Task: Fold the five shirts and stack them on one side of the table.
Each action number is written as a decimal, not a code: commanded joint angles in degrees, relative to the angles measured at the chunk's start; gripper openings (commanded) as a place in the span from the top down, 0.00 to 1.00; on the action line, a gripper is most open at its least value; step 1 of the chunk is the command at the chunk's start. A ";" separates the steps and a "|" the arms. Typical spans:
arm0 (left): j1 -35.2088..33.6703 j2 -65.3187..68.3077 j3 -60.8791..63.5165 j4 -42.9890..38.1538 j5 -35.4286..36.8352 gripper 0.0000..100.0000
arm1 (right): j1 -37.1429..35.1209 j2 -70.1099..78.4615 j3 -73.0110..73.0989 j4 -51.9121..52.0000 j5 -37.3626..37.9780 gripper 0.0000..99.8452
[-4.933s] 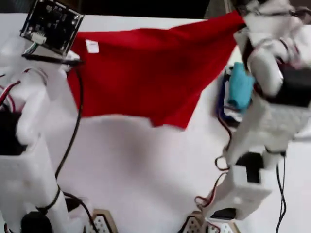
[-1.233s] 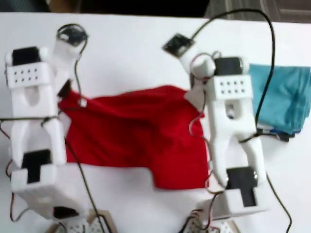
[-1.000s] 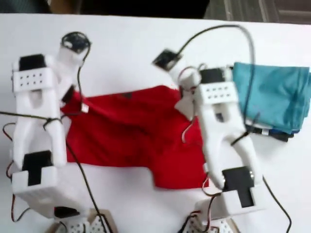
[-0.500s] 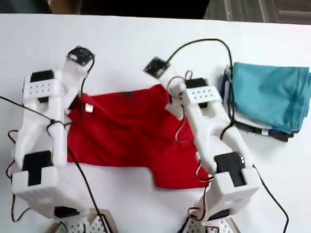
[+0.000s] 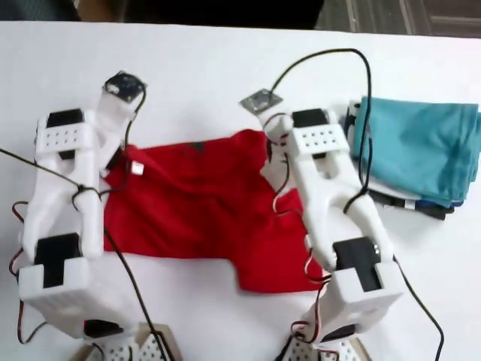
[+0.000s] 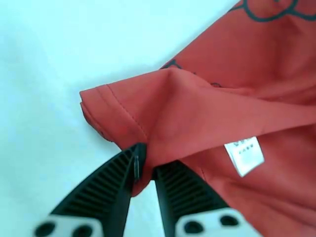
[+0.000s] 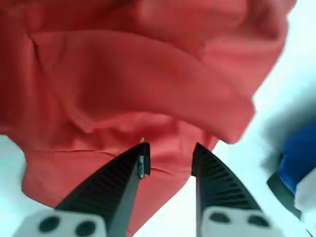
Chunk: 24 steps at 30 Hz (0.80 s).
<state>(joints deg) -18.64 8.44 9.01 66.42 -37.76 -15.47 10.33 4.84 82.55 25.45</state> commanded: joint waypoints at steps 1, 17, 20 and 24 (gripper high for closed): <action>-0.09 -3.43 -0.31 -0.70 -0.35 0.97 | -1.36 -3.74 -2.46 -0.75 -2.37 0.83; -2.99 -3.52 -0.22 -0.70 -0.35 0.97 | -2.68 8.75 -2.90 -8.75 -4.84 0.78; -2.90 -3.52 -0.40 -0.70 -0.35 0.97 | -2.68 10.15 -2.90 -10.24 -4.84 0.80; -2.90 -3.69 -0.57 -0.70 -0.35 0.97 | -1.98 12.18 -2.90 -11.12 -4.84 0.90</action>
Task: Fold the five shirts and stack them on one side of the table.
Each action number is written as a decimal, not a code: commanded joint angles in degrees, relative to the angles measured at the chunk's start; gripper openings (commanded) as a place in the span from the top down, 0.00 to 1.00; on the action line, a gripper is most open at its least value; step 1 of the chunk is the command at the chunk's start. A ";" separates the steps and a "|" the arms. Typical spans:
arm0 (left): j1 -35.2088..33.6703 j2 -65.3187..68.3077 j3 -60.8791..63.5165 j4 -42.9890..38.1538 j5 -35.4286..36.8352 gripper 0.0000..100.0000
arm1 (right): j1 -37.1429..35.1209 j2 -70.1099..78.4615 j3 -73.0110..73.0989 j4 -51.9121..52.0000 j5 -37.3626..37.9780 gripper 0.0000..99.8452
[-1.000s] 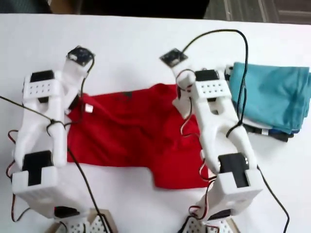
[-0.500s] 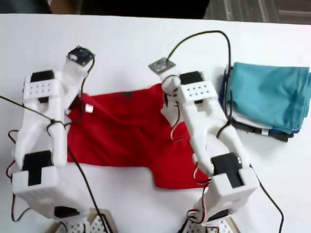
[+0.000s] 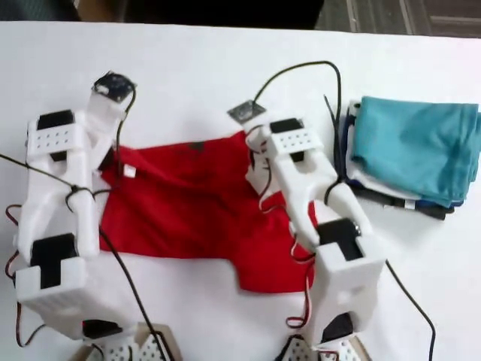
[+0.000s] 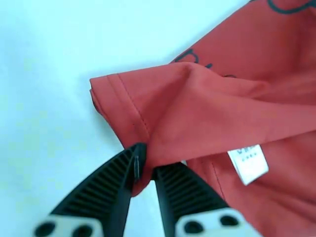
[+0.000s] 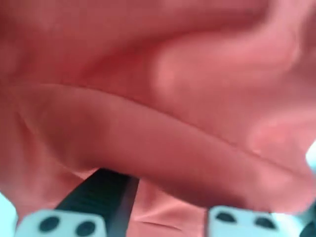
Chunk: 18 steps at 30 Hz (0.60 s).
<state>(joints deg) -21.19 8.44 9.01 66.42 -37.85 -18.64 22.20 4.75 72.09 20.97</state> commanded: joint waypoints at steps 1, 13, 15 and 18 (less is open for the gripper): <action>-0.35 -3.78 -0.57 -0.70 -0.26 0.97 | 1.45 0.57 -2.81 -0.66 -0.35 0.91; -0.09 -3.78 -0.57 -0.70 -0.26 0.97 | 6.11 1.10 -2.64 -0.66 0.09 0.84; -0.09 -3.78 -0.57 -0.70 -0.26 0.97 | 5.93 1.10 -2.73 -0.66 0.09 0.84; -0.09 -3.78 -0.57 -0.70 -0.26 0.97 | 5.67 1.10 -2.81 -1.10 0.09 0.84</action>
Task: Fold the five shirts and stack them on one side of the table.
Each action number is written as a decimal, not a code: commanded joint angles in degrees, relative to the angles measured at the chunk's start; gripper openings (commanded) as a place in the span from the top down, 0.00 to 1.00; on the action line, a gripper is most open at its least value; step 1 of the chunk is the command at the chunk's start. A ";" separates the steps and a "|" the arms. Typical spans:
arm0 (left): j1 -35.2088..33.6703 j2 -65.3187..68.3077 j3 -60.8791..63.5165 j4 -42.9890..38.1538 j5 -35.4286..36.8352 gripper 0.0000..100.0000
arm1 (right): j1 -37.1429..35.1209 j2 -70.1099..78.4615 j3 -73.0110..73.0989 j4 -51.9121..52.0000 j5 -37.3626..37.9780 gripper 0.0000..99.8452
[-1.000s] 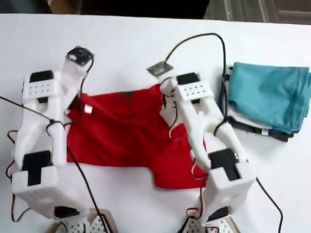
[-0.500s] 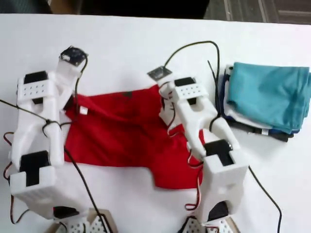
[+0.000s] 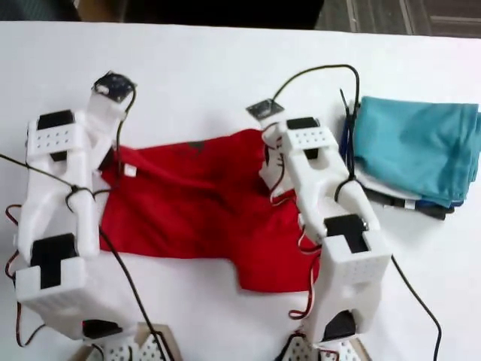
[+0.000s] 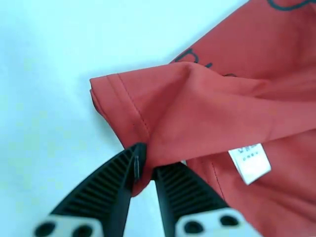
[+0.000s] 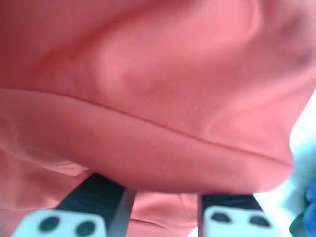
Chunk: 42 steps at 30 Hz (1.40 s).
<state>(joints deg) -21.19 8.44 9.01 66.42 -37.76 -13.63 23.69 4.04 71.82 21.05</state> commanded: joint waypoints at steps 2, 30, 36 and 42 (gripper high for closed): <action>-0.09 -3.78 -0.57 -0.70 -0.35 0.97 | 0.75 -0.40 -2.11 -1.45 0.00 0.85; 0.44 -7.03 -1.19 -0.09 -0.35 0.97 | 1.01 -32.31 -2.02 8.75 7.56 0.98; 0.35 -10.99 -1.19 0.18 -0.35 0.97 | 0.84 -34.51 -4.40 6.90 7.74 0.98; 0.44 -24.09 -1.19 6.24 -0.35 0.97 | 0.66 -44.18 -17.85 11.82 7.82 0.98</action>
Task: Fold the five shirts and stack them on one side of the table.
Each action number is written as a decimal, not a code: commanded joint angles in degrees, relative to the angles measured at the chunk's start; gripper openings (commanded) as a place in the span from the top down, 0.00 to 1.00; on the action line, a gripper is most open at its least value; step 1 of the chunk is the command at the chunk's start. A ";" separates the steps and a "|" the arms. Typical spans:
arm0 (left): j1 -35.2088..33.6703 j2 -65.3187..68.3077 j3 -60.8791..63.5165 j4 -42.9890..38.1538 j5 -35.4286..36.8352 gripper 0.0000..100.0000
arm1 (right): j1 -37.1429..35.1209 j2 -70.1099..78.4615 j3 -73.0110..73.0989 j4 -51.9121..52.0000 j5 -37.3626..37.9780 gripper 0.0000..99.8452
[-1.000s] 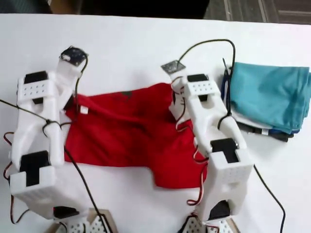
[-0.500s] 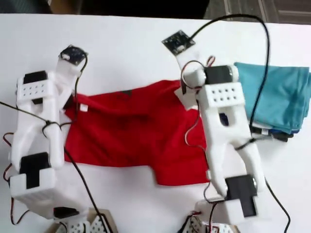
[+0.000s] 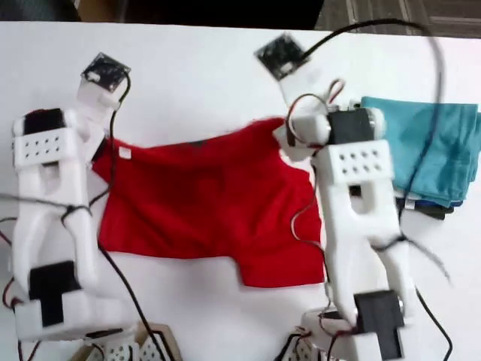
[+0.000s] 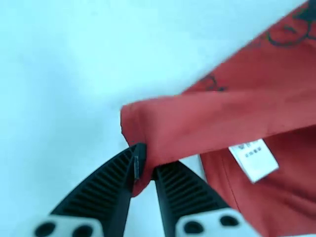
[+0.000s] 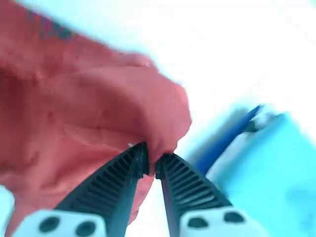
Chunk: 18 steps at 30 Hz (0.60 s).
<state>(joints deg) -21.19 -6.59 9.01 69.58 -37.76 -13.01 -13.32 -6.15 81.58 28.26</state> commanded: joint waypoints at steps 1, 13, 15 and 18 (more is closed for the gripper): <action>0.35 -12.13 -1.19 4.40 -0.35 0.97 | 0.04 -9.10 -9.85 2.86 0.62 0.98; -3.52 -53.71 -0.66 8.00 -0.35 0.97 | 0.04 -30.64 -29.63 6.20 6.51 0.98; -4.84 -58.81 -0.75 7.47 -0.35 0.97 | 0.48 -33.10 -31.74 6.02 7.74 0.98; -5.19 -64.88 -0.75 7.47 -0.35 0.97 | 4.44 -36.09 -33.76 5.93 7.82 0.98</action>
<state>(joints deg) -25.58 -66.46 9.01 78.37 -37.76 -11.52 -47.08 -37.36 87.91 35.47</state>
